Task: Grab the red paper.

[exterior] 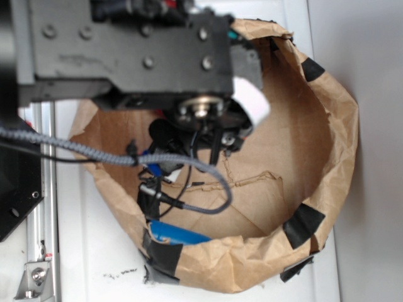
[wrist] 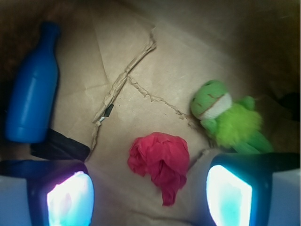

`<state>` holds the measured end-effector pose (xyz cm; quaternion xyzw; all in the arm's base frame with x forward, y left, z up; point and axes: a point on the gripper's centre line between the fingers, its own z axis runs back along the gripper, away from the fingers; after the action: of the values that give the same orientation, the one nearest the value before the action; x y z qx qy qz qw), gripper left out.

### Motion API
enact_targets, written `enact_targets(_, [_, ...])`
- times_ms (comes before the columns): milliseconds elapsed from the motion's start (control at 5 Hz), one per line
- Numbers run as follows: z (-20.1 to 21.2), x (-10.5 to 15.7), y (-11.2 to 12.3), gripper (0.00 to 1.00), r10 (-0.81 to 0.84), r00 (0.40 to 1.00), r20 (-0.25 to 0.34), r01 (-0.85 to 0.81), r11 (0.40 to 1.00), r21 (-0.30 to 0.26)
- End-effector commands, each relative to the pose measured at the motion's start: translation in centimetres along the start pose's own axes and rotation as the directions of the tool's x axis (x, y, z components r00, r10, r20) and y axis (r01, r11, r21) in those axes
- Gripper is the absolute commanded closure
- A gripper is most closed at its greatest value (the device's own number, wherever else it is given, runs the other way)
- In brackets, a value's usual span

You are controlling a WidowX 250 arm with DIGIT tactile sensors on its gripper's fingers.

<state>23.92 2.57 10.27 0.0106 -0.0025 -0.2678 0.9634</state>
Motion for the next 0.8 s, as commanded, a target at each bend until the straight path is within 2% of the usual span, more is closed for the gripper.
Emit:
enact_targets(0, [-0.2,-0.4,1.4,0.00,0.028,0.998,0.047,-0.029,1.000,0.002])
enact_targets(200, [-0.8,-0.7,1.7,0.00,0.037,0.998,0.048,-0.037,0.999,-0.014])
enact_targets(400, [-1.9,-0.8,2.2,0.00,0.056,0.996,0.068,-0.053,0.997,-0.055])
enact_targets(600, [-4.1,-2.5,0.9,0.00,0.014,0.996,0.088,-0.009,0.998,-0.055])
